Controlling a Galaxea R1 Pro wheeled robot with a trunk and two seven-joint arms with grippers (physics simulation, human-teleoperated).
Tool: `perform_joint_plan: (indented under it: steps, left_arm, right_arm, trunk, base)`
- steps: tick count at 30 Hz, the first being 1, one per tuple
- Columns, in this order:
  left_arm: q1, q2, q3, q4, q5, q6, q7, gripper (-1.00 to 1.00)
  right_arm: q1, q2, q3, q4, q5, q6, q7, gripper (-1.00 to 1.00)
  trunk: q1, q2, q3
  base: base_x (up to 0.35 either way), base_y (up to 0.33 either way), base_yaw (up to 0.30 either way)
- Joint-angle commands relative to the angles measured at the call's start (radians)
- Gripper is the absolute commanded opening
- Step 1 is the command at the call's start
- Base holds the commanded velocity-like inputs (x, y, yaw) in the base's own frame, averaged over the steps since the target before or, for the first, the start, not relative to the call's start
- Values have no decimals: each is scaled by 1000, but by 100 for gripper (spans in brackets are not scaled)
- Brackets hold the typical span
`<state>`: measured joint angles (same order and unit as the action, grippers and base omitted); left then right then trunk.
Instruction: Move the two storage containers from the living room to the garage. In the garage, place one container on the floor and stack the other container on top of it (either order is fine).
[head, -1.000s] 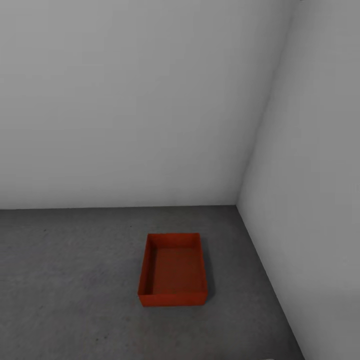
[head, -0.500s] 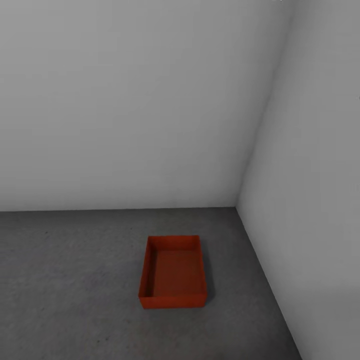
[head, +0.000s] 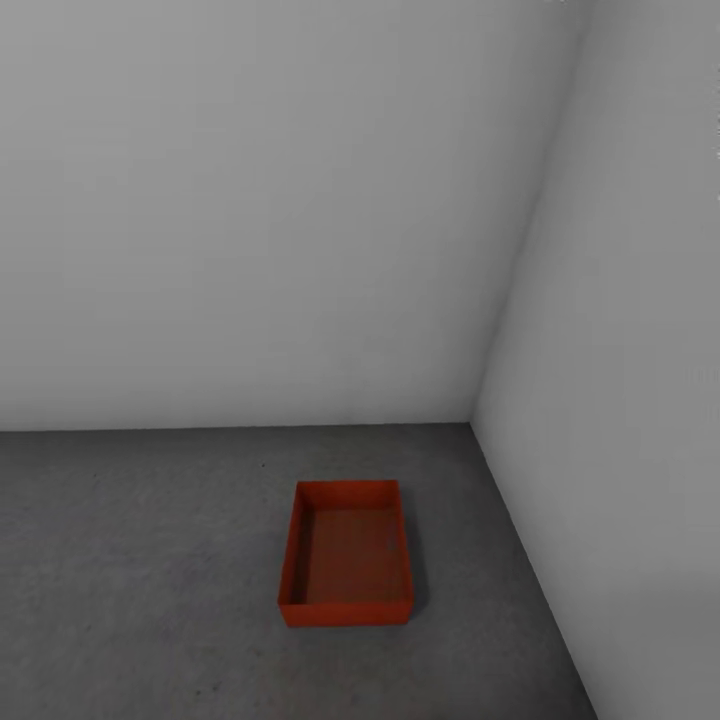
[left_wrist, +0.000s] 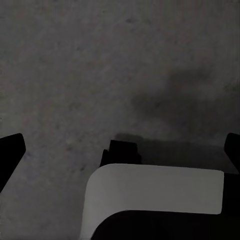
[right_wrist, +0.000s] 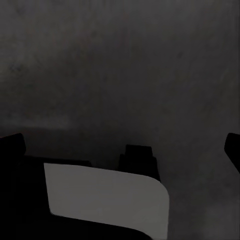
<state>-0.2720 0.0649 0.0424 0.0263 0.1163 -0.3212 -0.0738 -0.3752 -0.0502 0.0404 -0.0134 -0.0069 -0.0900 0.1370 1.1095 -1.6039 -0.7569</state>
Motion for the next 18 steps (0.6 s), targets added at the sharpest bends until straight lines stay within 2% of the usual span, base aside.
perform_joint_plan:
  steps: [1,18]
  left_arm:
    - [-1,0,4,3,9,-4,-8,100]
    - [-1,-3,4,3,9,-4,-7,100]
  right_arm:
    - [-1,0,4,1,-1,-4,3,100]
    - [-1,0,4,1,-2,-2,3,100]
  trunk:
    - [-4,7,4]
    - [-69,126,67]
  base:
    - [0,0,0]
    - [0,0,0]
